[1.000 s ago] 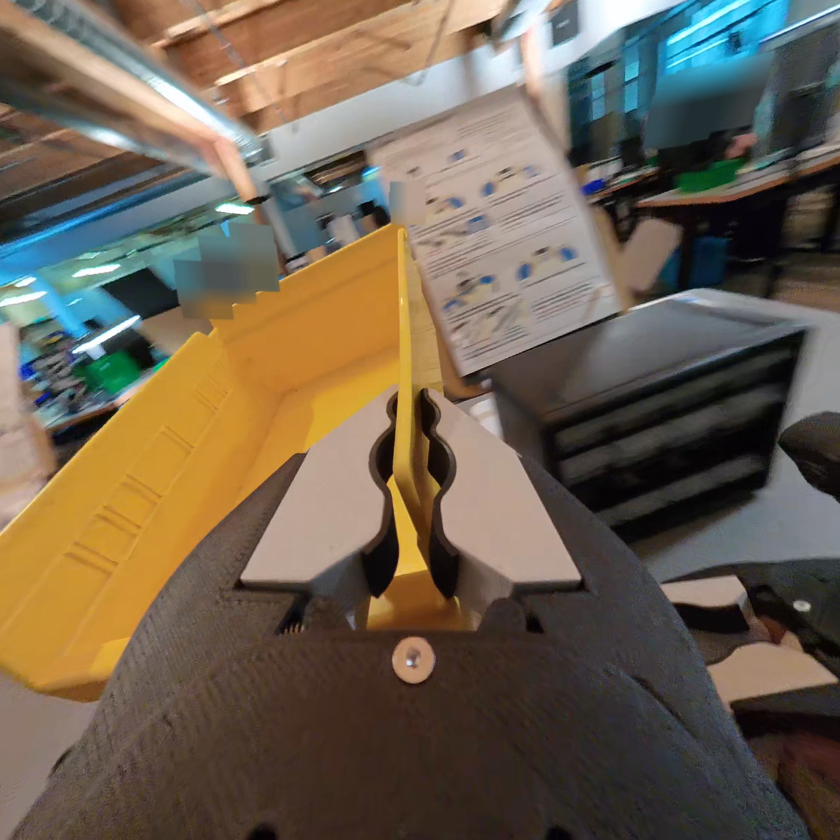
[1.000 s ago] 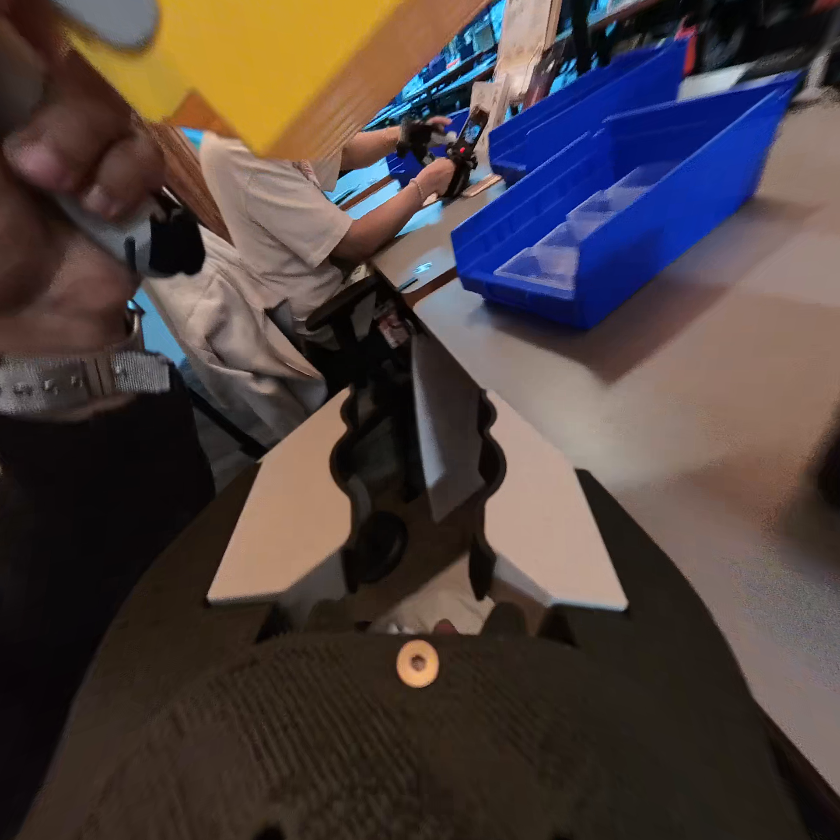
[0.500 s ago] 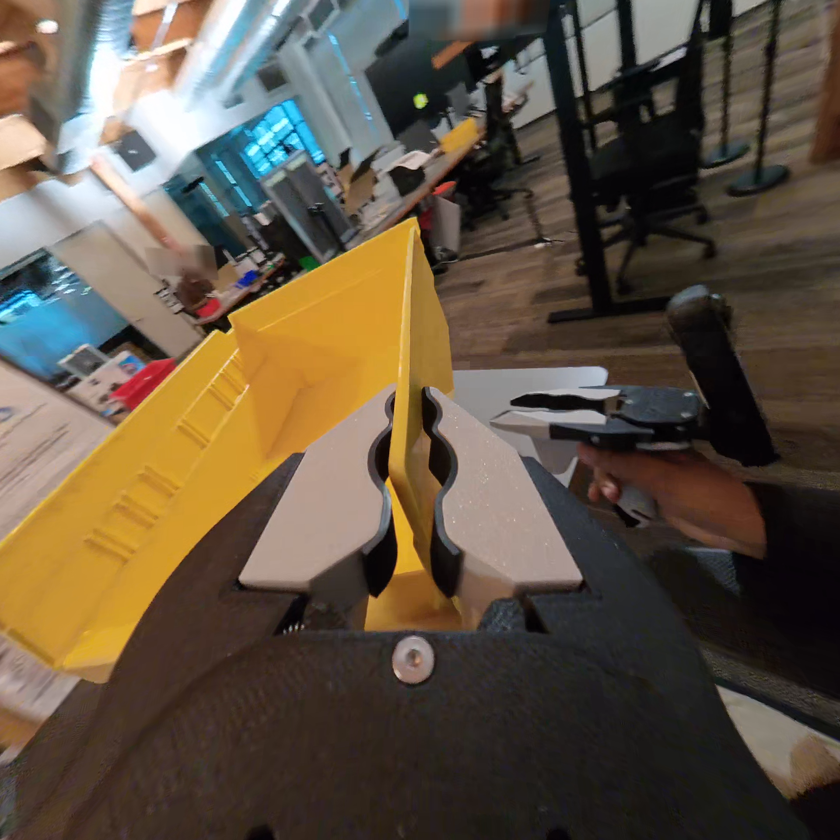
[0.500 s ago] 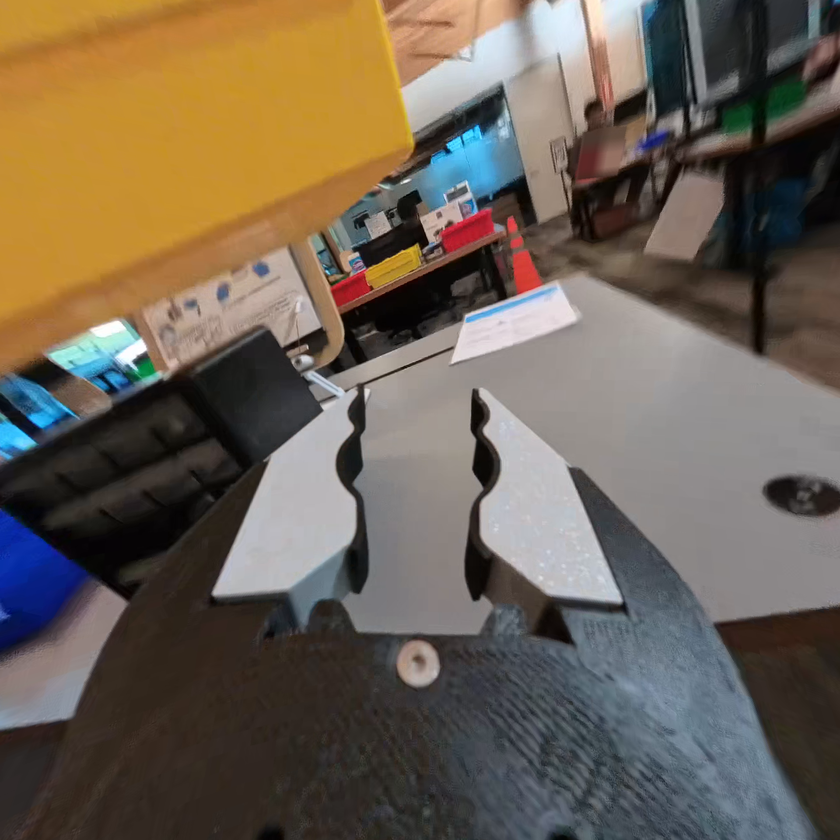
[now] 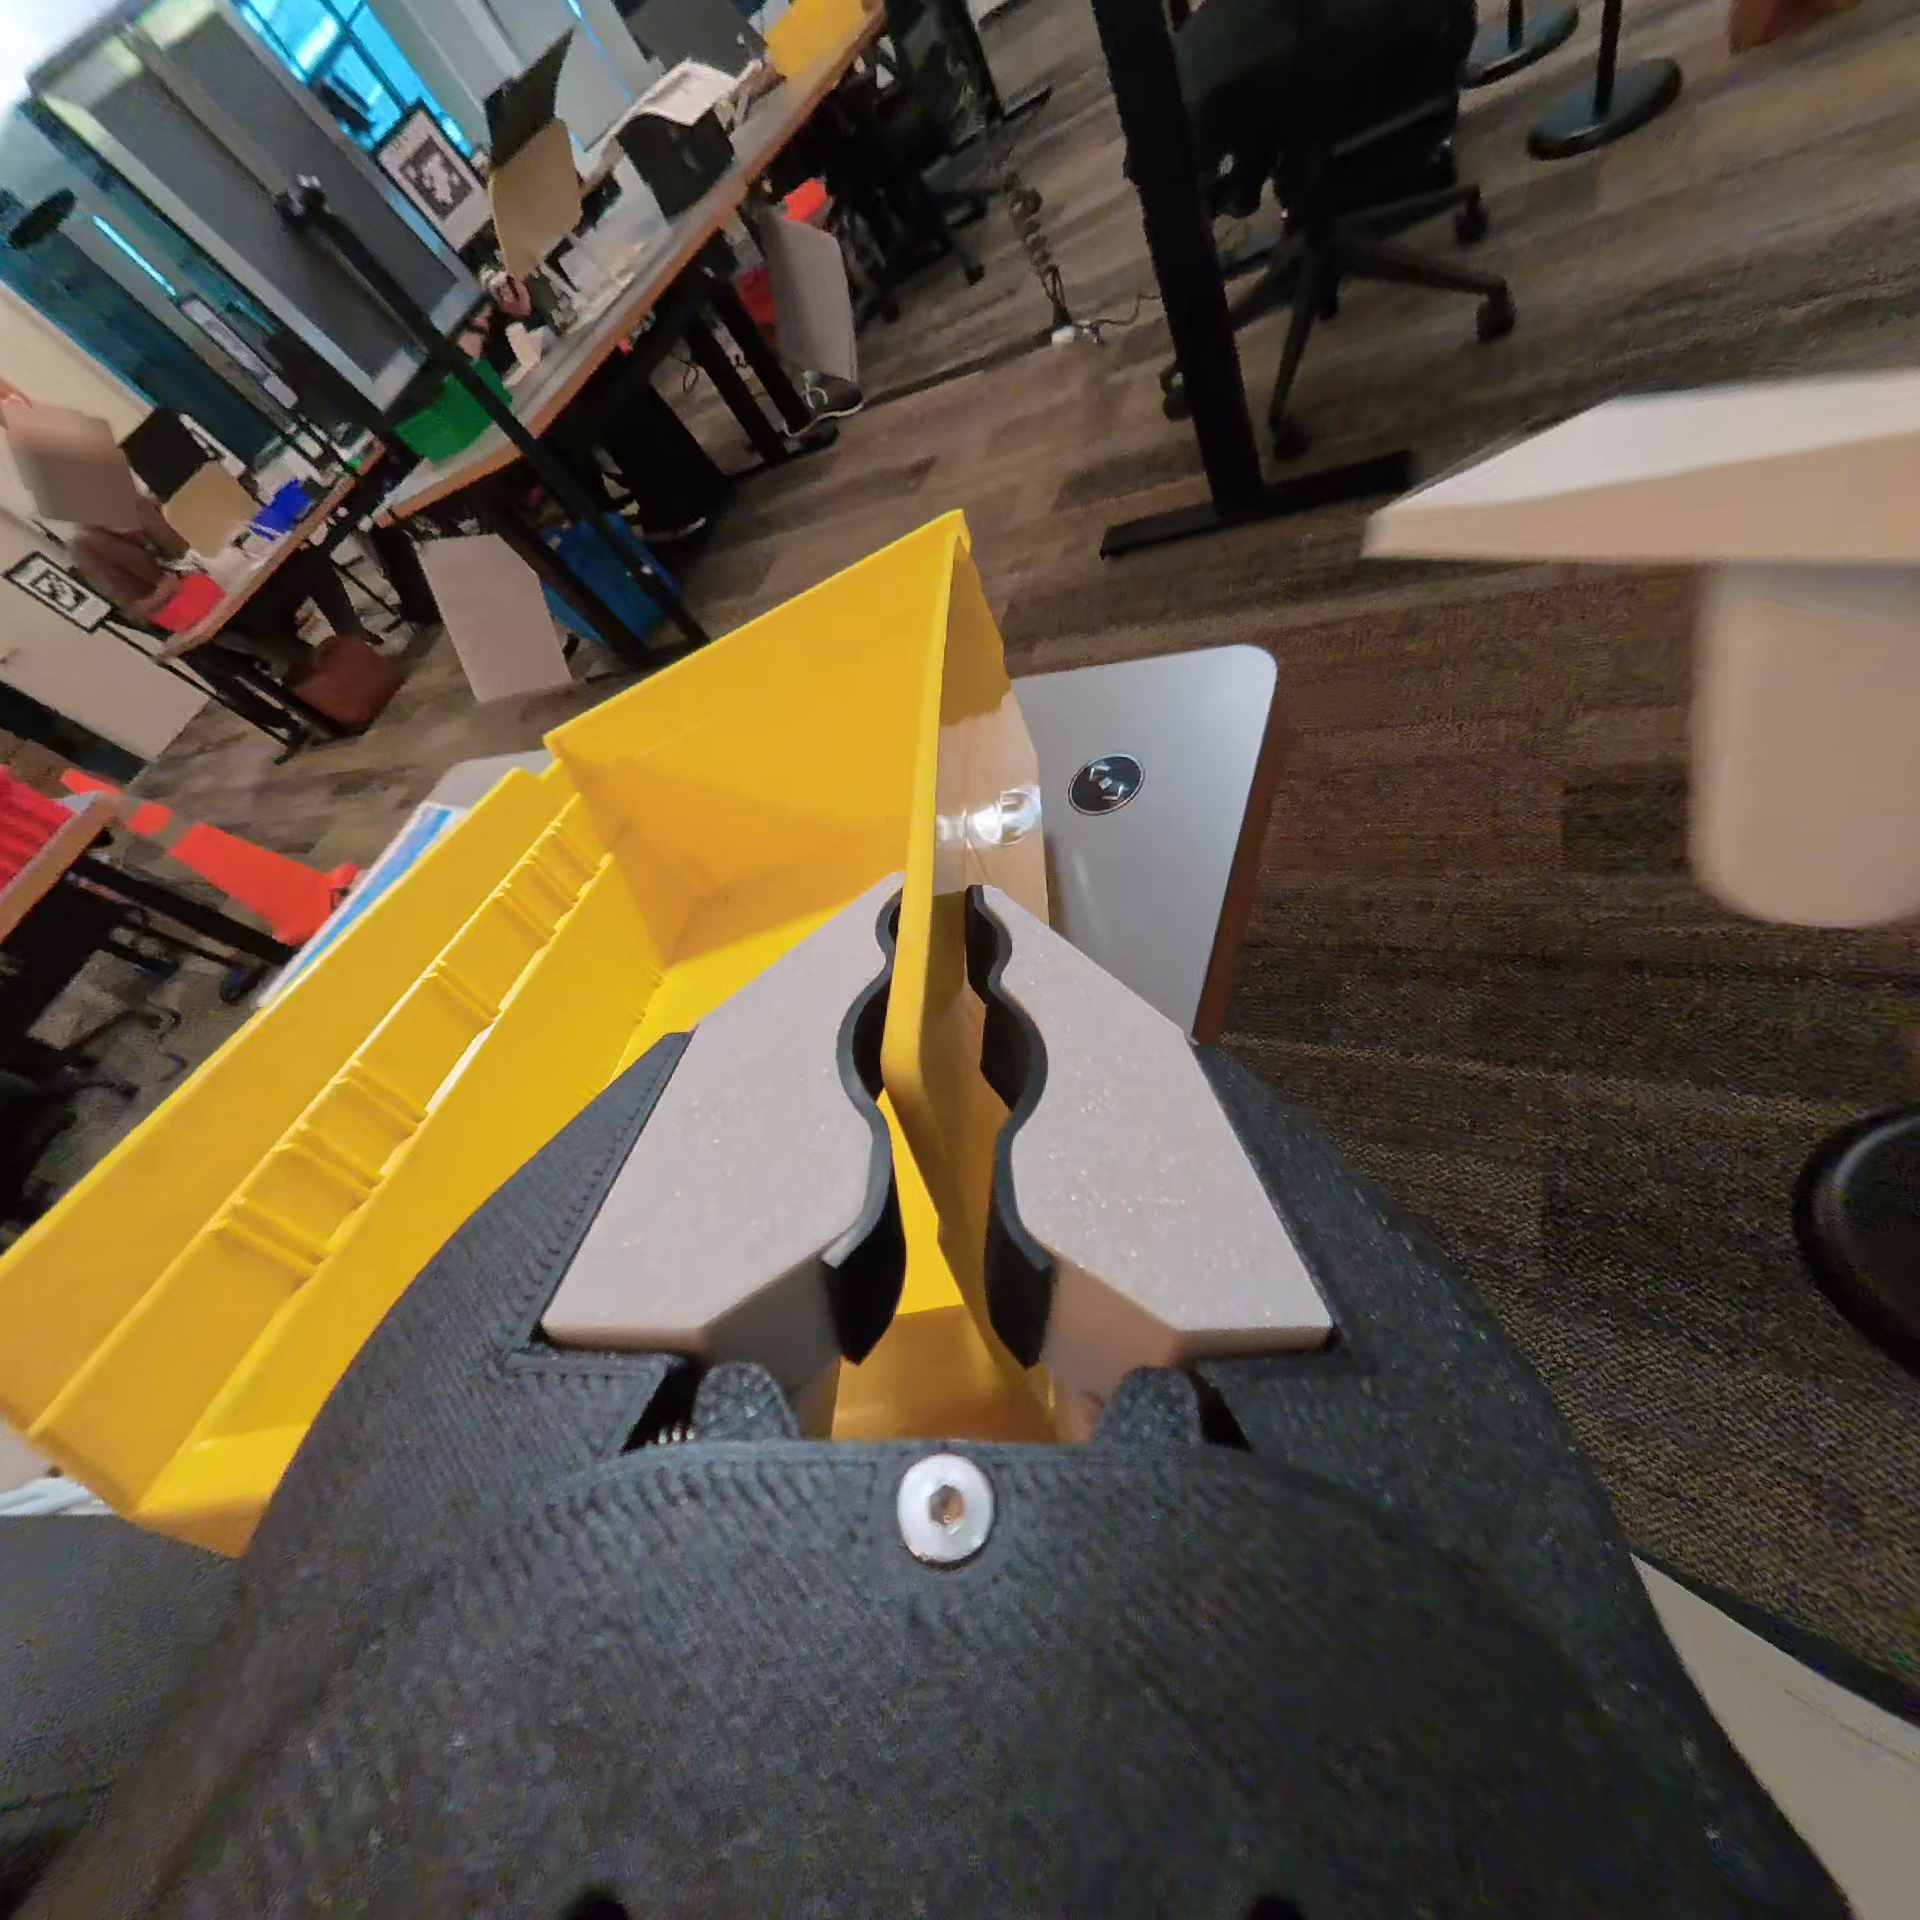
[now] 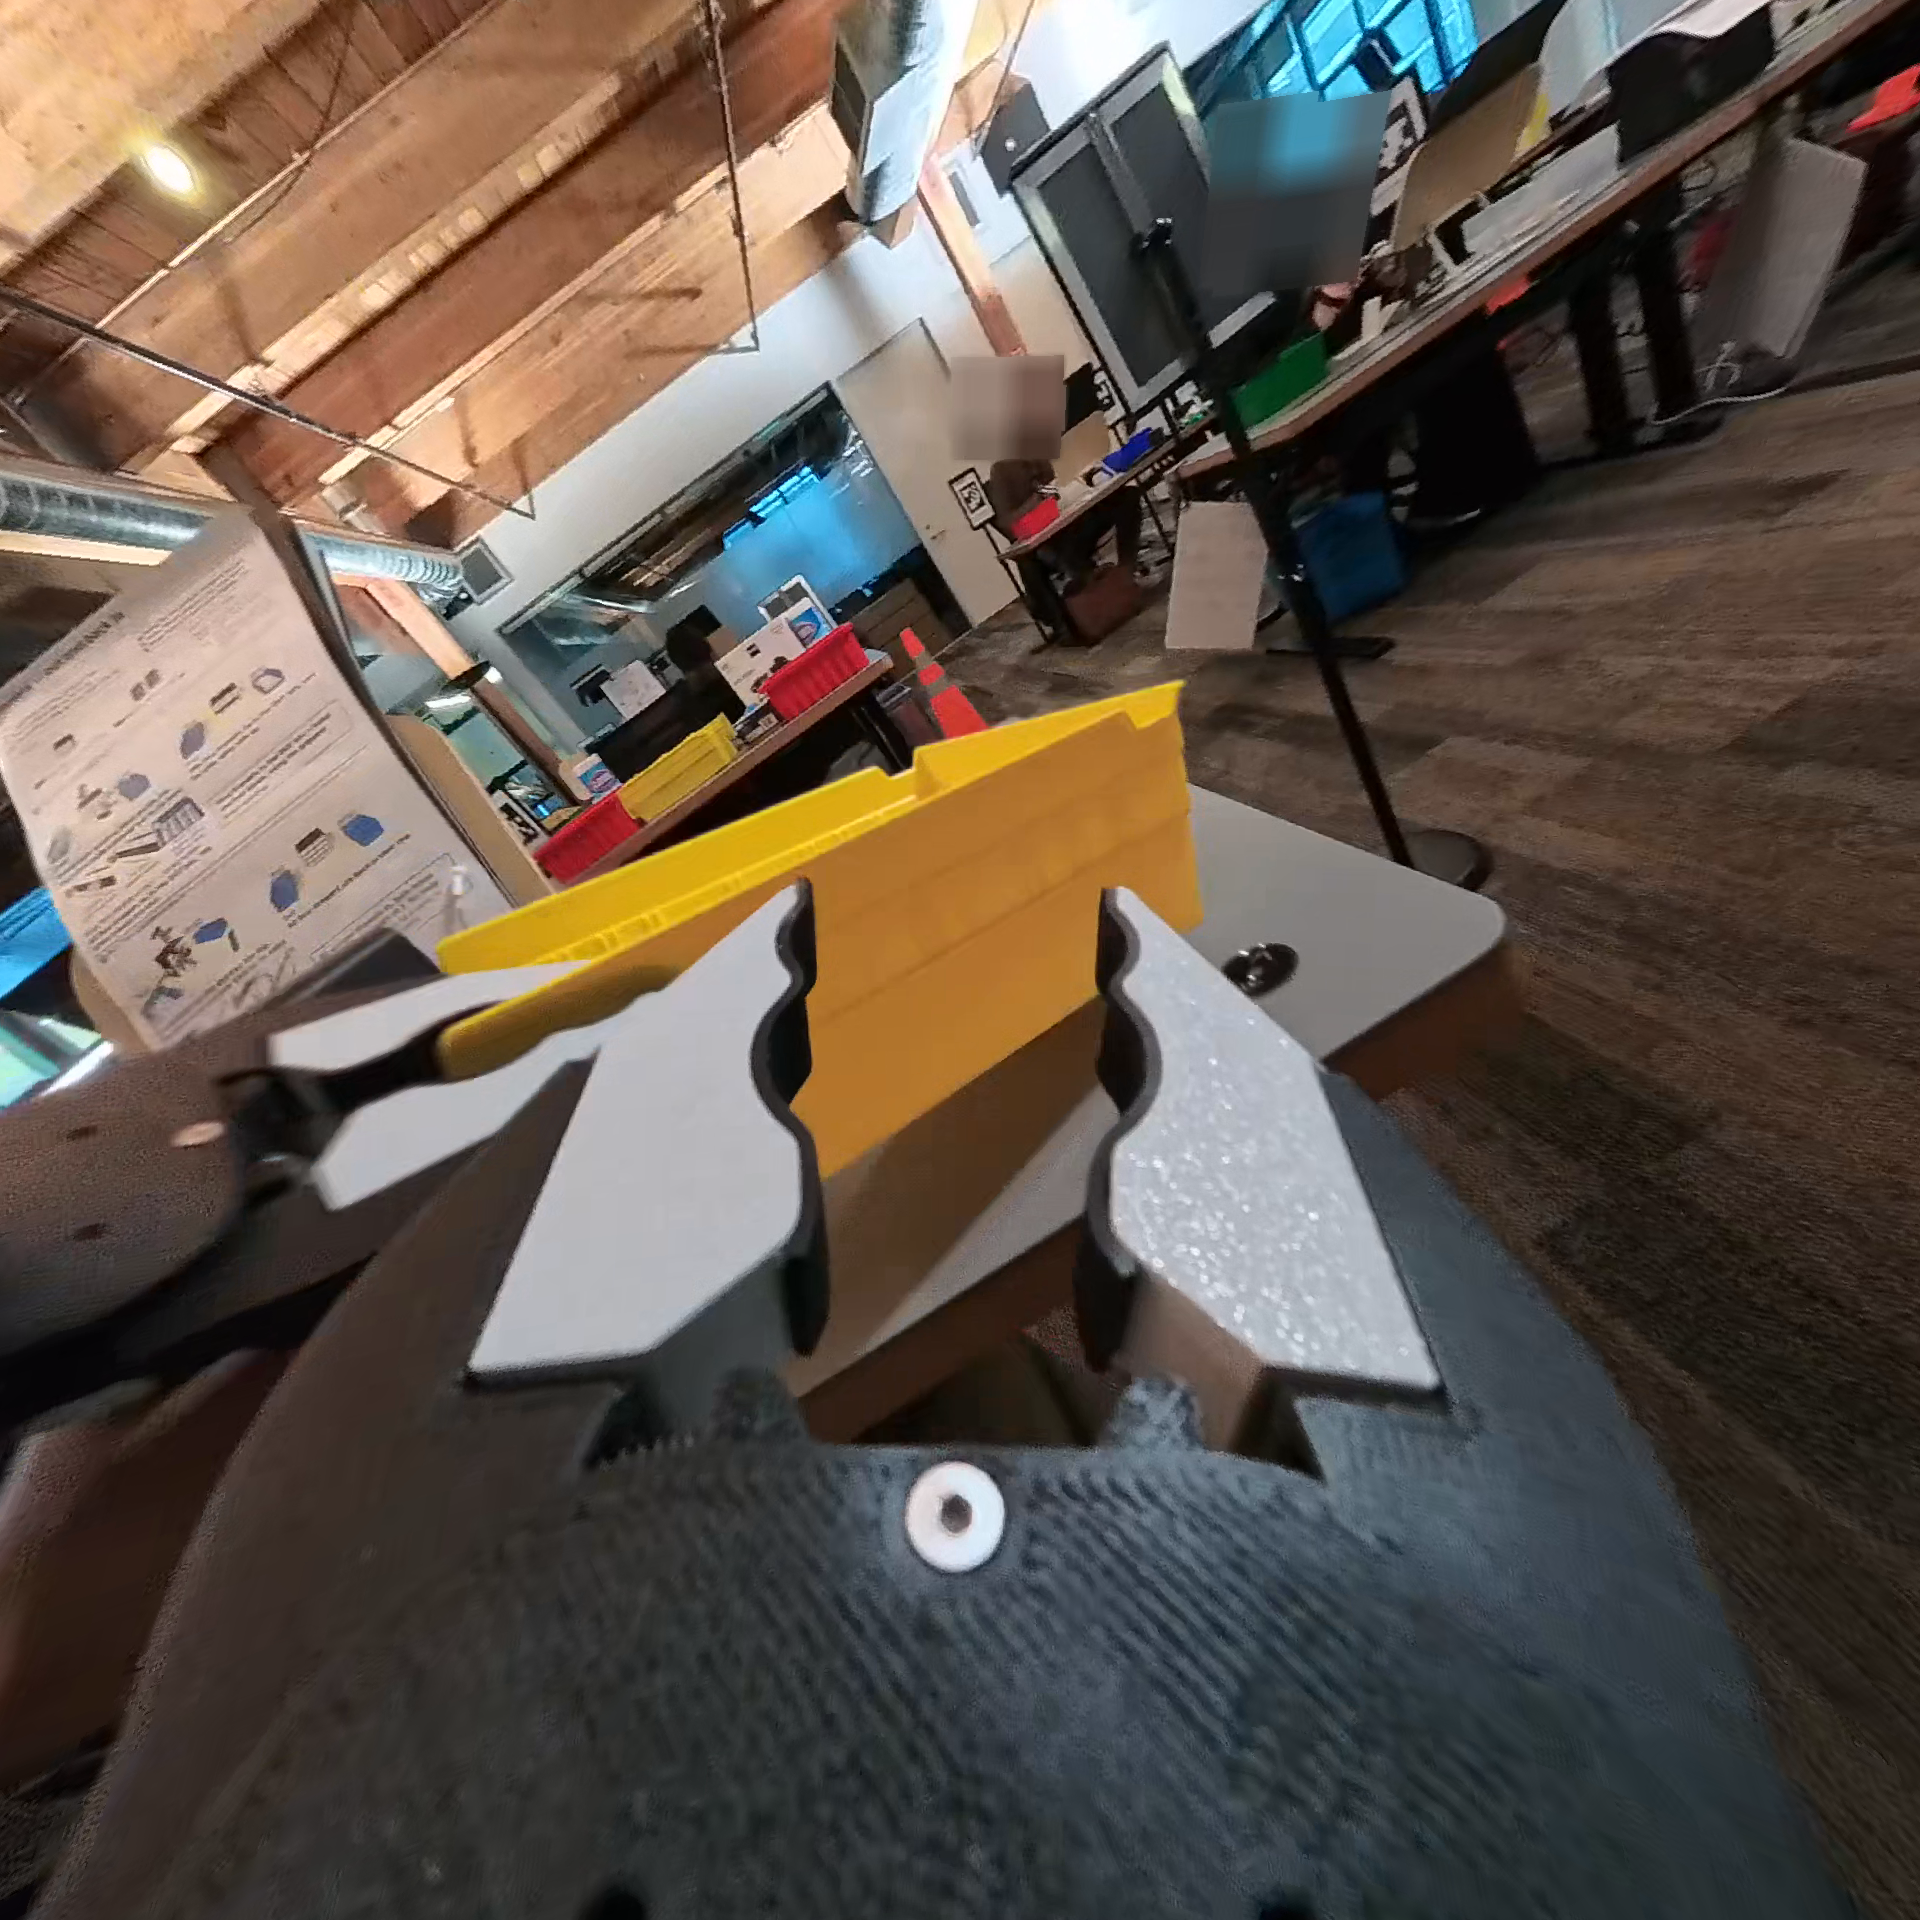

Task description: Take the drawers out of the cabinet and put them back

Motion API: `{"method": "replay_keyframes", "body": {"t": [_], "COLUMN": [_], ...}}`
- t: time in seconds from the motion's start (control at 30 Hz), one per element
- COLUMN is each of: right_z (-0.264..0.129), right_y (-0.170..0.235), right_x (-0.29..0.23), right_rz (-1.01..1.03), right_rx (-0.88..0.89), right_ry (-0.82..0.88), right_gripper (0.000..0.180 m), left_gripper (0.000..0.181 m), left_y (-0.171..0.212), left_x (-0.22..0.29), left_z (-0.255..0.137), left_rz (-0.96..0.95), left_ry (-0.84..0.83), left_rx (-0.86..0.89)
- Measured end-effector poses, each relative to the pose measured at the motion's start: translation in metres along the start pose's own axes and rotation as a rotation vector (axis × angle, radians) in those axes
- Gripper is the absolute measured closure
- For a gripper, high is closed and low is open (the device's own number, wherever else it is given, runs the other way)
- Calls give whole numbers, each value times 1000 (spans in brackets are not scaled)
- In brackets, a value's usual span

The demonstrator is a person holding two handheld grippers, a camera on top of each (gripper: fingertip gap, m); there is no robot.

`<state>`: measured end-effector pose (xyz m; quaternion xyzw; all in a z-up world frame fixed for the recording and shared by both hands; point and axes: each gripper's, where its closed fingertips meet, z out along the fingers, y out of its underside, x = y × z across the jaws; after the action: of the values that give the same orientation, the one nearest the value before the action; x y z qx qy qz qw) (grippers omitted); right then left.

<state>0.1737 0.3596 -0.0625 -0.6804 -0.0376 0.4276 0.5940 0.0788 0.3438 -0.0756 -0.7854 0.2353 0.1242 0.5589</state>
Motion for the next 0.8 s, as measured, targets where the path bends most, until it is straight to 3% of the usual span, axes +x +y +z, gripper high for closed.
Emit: {"method": "replay_keyframes", "body": {"t": [0.23, 0.6, 0.7, 0.8], "right_z": [-21, -8, -1, 3], "right_y": [15, 29, 37, 44], "right_x": [12, 3, 0, -15], "right_rz": [-20, -205, -265, -287], "right_rx": [-48, -62, -87, -97], "right_ry": [76, 126, 138, 98], "right_gripper": [130, 124, 121, 118], "left_gripper": [177, 179, 161, 143], "left_y": [26, 62, 75, 84], "left_x": [-4, -10, 0, 25], "left_z": [21, 57, 36, -24], "left_rz": [-40, -229, -219, -207], "left_ry": [-43, -96, -88, 32], "left_rx": [-2, -35, -104, -69]}}
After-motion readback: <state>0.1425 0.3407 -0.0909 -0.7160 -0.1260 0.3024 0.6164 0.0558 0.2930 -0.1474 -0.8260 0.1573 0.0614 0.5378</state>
